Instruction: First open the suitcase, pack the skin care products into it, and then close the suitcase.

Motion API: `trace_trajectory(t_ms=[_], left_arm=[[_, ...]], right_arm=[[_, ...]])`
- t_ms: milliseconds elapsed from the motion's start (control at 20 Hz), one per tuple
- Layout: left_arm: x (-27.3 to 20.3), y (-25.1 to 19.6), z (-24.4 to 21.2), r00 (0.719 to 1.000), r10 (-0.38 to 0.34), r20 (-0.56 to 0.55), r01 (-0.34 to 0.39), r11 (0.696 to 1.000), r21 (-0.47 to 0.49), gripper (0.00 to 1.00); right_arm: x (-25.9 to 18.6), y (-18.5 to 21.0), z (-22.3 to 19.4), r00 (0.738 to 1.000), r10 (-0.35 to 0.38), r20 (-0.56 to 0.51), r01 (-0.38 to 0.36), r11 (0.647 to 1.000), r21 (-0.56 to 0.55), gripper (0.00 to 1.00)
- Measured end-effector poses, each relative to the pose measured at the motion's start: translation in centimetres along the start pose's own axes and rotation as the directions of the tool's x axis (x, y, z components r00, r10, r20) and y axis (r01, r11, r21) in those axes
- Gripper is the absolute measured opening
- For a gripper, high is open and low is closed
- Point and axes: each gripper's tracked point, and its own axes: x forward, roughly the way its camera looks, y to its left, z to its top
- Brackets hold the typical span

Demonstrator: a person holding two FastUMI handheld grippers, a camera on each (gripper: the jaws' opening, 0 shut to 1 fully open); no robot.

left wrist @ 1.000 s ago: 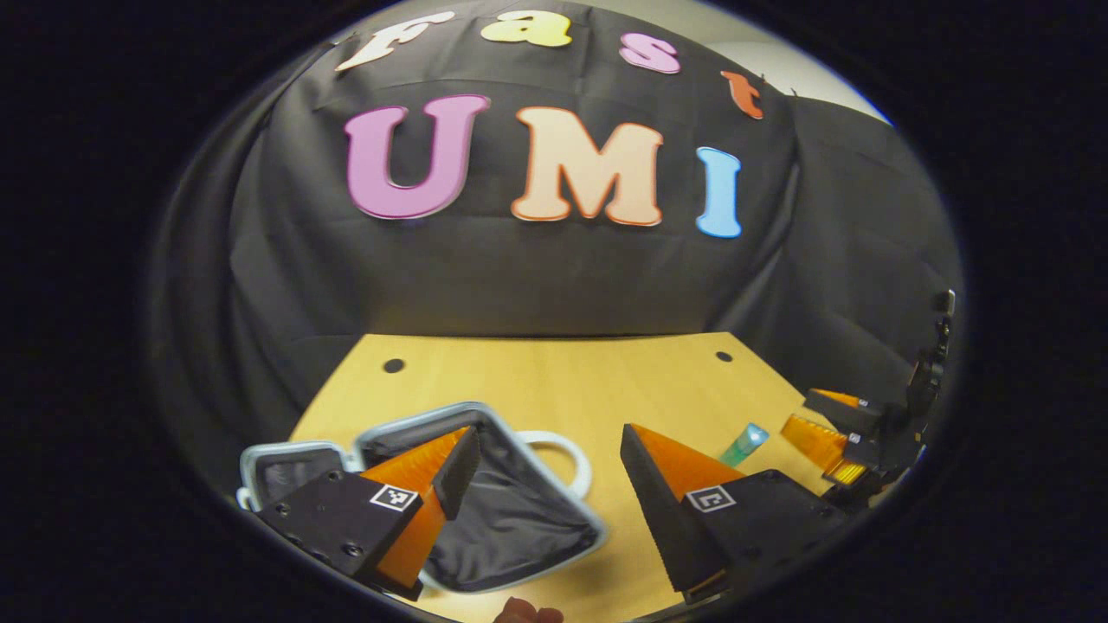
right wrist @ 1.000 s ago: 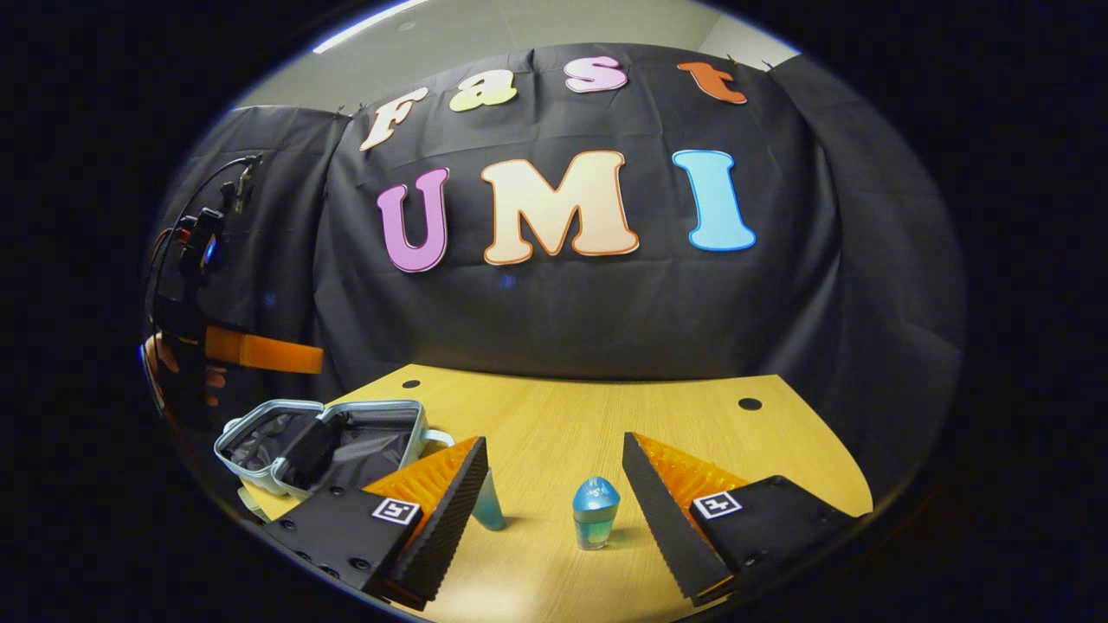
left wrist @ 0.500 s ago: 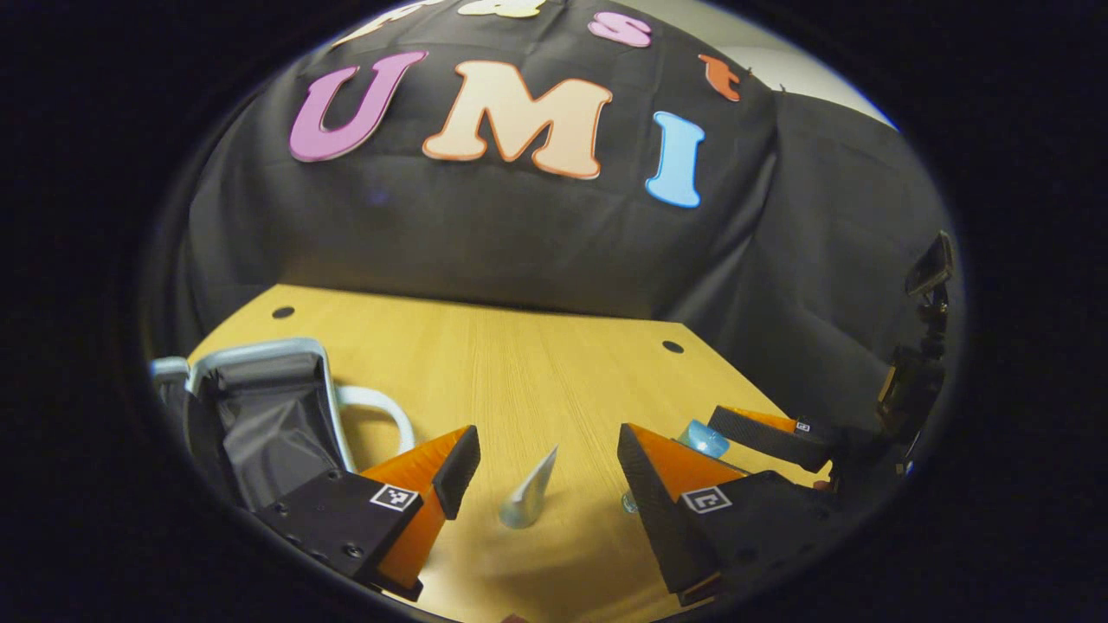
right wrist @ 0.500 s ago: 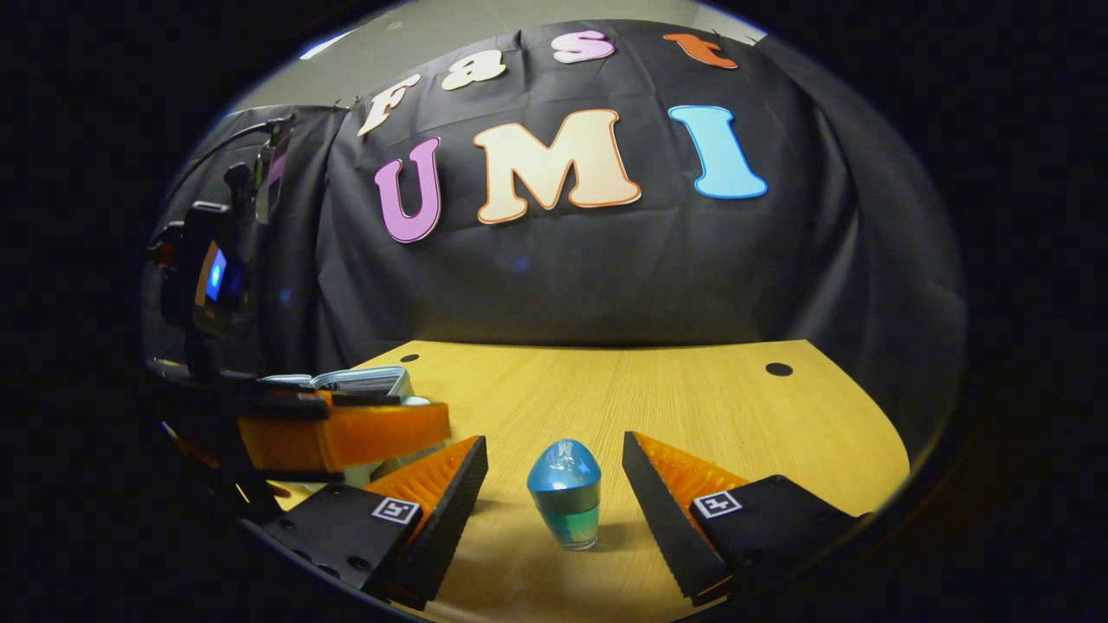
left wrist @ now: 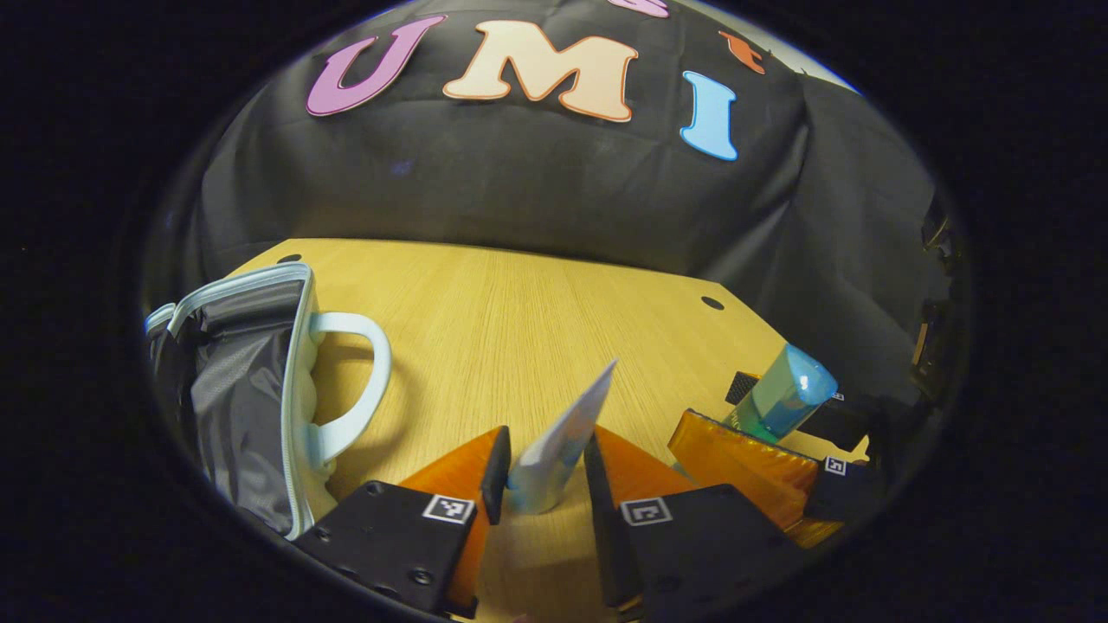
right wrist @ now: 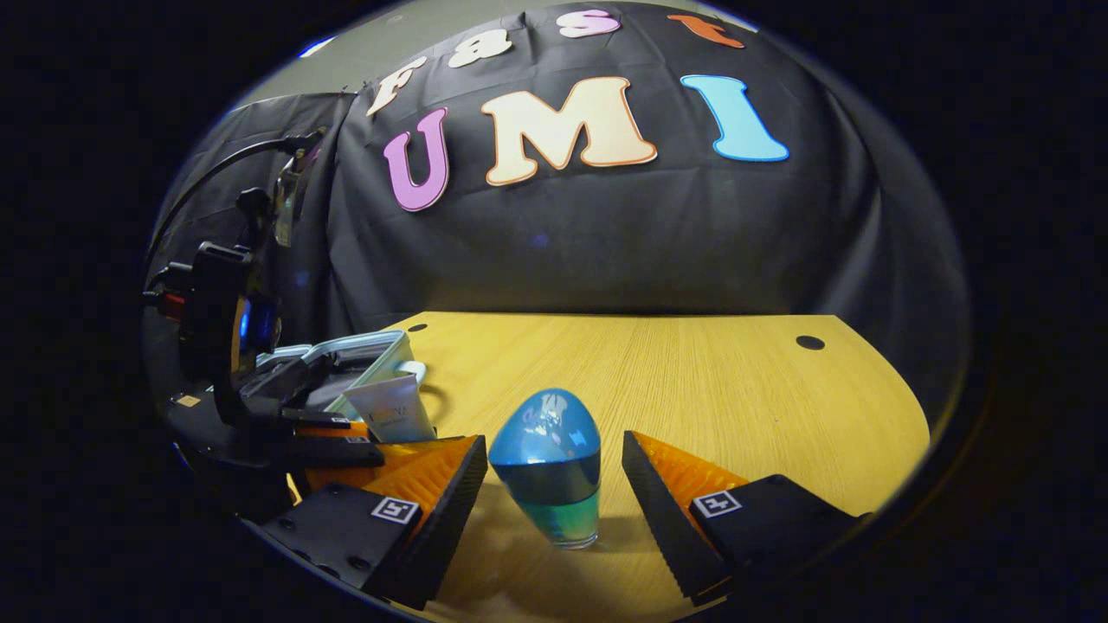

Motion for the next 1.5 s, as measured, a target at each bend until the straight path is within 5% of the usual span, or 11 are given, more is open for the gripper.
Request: trace_trajectory(t_ms=[50,300,500,750,850,950,1250,1500], left_arm=[[0.0,-0.2,0.1,1.0,-0.005,0.002,0.005,1.0,-0.001,0.37],[0.9,-0.2,0.5,0.999,-0.006,0.033,0.006,1.0,0.023,0.3],[0.1,-0.8,1.0,0.999,-0.045,0.013,0.046,0.996,-0.073,0.23],[-3.8,0.0,6.7,0.995,-0.074,0.065,0.081,0.99,-0.115,0.22],[-5.8,2.1,8.3,0.997,-0.047,0.061,0.053,0.993,-0.104,0.21],[-7.6,5.4,9.4,0.999,0.008,0.045,-0.004,0.995,-0.097,0.22],[-13.4,17.4,5.9,0.964,0.205,-0.172,-0.222,0.971,-0.085,0.22],[-14.1,21.5,-1.1,0.89,0.145,-0.433,-0.221,0.967,-0.13,0.22]], right_arm=[[0.2,0.1,-0.3,1.0,0.004,-0.007,-0.004,1.0,0.002,0.97],[1.7,-0.4,-1.8,0.999,0.003,-0.032,-0.002,1.0,0.011,0.98],[2.4,-0.8,-1.0,1.0,-0.008,-0.008,0.008,0.999,0.044,0.95],[2.8,-0.8,-1.5,1.0,0.0,-0.029,0.003,0.996,0.087,0.74],[2.7,-0.9,-1.6,0.999,-0.019,-0.032,0.02,0.999,0.043,0.56],[2.7,-1.0,-1.8,0.999,-0.025,-0.042,0.025,1.0,-0.011,0.54],[2.0,-1.0,-1.9,0.996,-0.051,-0.068,0.047,0.997,-0.054,0.48],[0.5,-0.3,-0.5,0.995,-0.068,-0.066,0.063,0.995,-0.08,0.48]])
